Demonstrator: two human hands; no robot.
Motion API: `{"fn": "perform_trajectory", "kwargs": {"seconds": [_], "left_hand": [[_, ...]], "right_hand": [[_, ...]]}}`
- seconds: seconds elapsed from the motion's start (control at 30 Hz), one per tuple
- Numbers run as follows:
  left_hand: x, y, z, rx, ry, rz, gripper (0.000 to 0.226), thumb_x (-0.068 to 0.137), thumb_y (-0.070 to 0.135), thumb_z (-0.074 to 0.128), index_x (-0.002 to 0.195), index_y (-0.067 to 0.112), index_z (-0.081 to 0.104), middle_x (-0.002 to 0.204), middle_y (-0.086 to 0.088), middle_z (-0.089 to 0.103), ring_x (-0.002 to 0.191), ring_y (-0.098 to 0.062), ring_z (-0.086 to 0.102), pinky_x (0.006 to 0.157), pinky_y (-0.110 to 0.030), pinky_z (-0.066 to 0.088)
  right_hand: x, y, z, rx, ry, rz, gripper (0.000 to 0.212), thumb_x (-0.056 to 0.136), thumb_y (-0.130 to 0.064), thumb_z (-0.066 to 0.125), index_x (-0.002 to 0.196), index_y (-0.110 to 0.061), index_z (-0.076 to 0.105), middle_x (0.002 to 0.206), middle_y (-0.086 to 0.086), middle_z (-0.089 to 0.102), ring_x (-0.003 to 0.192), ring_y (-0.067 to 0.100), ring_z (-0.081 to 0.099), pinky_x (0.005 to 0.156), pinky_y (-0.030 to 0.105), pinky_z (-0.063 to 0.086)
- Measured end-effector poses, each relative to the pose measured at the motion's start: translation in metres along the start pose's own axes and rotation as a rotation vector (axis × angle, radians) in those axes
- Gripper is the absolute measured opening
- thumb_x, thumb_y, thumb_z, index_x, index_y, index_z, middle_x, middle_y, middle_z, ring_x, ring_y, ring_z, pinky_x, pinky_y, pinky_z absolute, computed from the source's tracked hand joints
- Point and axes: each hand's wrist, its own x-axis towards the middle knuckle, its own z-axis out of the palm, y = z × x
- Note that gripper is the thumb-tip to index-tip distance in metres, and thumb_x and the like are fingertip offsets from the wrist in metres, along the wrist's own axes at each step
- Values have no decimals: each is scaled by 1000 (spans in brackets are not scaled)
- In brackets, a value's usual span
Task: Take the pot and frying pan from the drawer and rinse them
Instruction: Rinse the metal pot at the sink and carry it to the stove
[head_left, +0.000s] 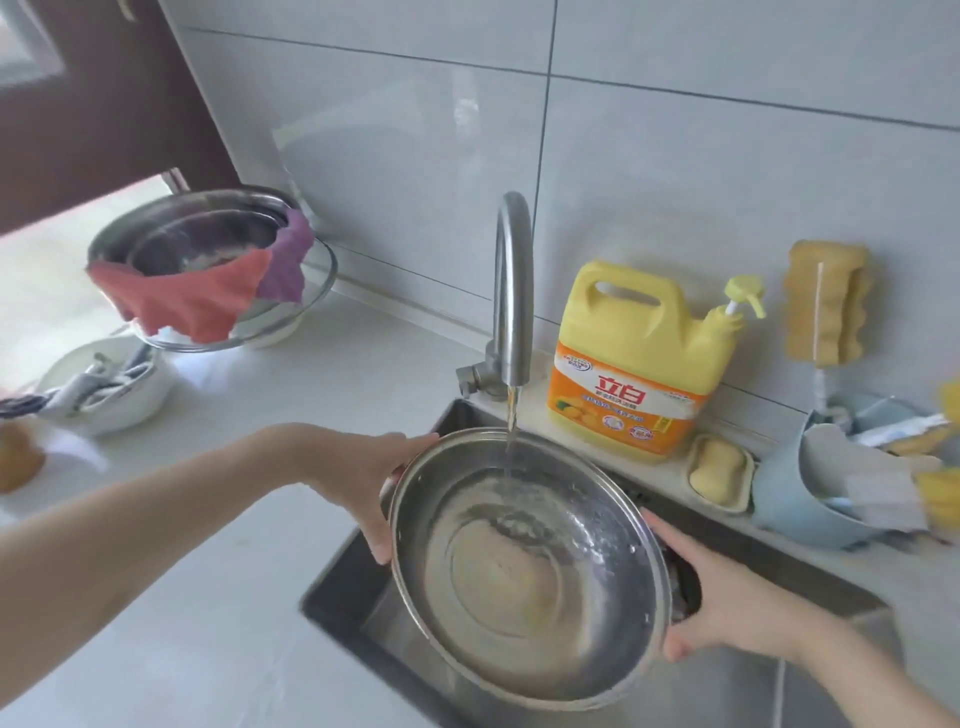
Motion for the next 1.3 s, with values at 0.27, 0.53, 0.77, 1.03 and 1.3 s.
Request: {"fn": "perform_trajectory", "kwargs": {"seconds": [0.27,0.53,0.77,1.03,1.3], "left_hand": [[35,-52,41,341,517,127,159,41,76,79,144,36,-35,110,8,33,97,-13,38,92,-27,40],[77,-31,120,300,1264,262,126,56,53,88,146,0,18,108,-14,47,89,-30,47,83,-38,39],[77,-19,146,288,1429,354,82,91,59,54,140,1,22,106,-16,45,89,-34,48,82,-43,40],[76,-11,141,297,1331,348,96,81,61,59,143,-1,19,108,-16,45,90,-33,47,83,-42,40],[88,-1,119,98,336,173,159,46,68,84,144,36,-37,115,5,32,113,-17,43,107,-28,34]], "right_hand": [[29,20,50,-47,479,-180,153,36,-33,100,151,-52,0,126,-10,30,112,-16,37,84,4,37],[-4,35,12,-588,862,-430,149,37,-22,101,157,-34,14,130,11,38,103,15,48,87,33,54],[-32,45,17,-738,924,-521,147,39,-15,100,157,-27,14,124,20,38,101,27,52,93,32,48],[-49,37,14,-726,898,-456,143,35,-19,101,153,-25,21,122,16,40,98,24,51,90,33,50],[-46,46,-10,-256,317,13,139,45,-45,90,142,-68,-7,121,-26,29,95,4,52,80,9,45]]}}
